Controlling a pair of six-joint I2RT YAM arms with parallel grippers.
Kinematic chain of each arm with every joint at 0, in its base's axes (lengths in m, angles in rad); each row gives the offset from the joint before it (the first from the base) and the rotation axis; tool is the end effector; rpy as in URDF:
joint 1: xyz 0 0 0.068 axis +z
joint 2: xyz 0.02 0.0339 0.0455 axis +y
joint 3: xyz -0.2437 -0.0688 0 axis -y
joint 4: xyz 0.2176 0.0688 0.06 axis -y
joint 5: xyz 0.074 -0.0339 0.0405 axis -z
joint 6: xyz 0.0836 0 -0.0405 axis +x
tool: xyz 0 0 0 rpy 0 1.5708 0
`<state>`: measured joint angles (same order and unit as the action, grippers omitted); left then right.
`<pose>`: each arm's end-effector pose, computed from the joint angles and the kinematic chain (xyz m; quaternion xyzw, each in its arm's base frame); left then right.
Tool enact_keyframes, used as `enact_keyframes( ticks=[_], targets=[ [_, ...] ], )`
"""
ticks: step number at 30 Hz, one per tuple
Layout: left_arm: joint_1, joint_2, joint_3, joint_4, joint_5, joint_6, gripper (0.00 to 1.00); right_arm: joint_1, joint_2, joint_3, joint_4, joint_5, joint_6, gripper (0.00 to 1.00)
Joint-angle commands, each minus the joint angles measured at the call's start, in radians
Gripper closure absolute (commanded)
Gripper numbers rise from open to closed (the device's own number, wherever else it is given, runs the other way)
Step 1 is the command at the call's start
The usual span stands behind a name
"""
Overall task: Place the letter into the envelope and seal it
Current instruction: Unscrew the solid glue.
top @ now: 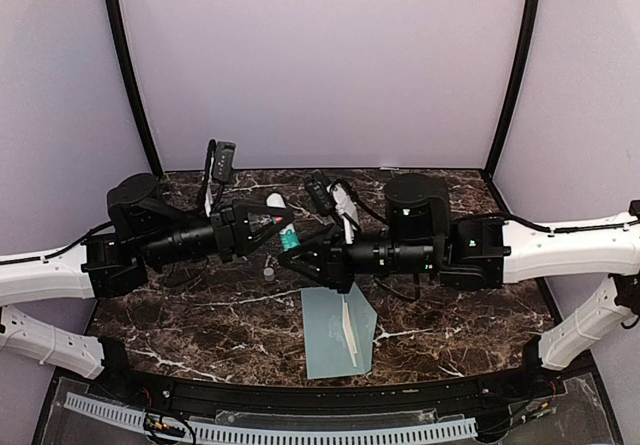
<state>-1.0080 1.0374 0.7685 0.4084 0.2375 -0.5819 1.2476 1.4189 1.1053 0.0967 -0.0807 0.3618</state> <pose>0.1304 -0.2435 0.3450 0.2251 0.6179 -0.5893 0.4693 0.1087 0.3456 0.3105 -0.3566 0.6929 0.4728 0.4113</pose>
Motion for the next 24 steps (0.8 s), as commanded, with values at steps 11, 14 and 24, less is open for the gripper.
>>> enact_keyframes(
  ticks=[11,14,24],
  targets=[
    [0.001,0.033,-0.03,0.25,0.347,-0.002,1.0,-0.113,-0.085,-0.159,0.521,-0.49,0.206,0.96],
    [0.002,0.041,-0.025,0.264,0.353,-0.007,1.0,-0.125,-0.084,-0.177,0.563,-0.506,0.236,0.91],
    [0.002,-0.03,-0.095,0.292,0.016,-0.008,1.0,-0.122,-0.13,-0.282,0.649,-0.274,0.309,0.38]
  ],
)
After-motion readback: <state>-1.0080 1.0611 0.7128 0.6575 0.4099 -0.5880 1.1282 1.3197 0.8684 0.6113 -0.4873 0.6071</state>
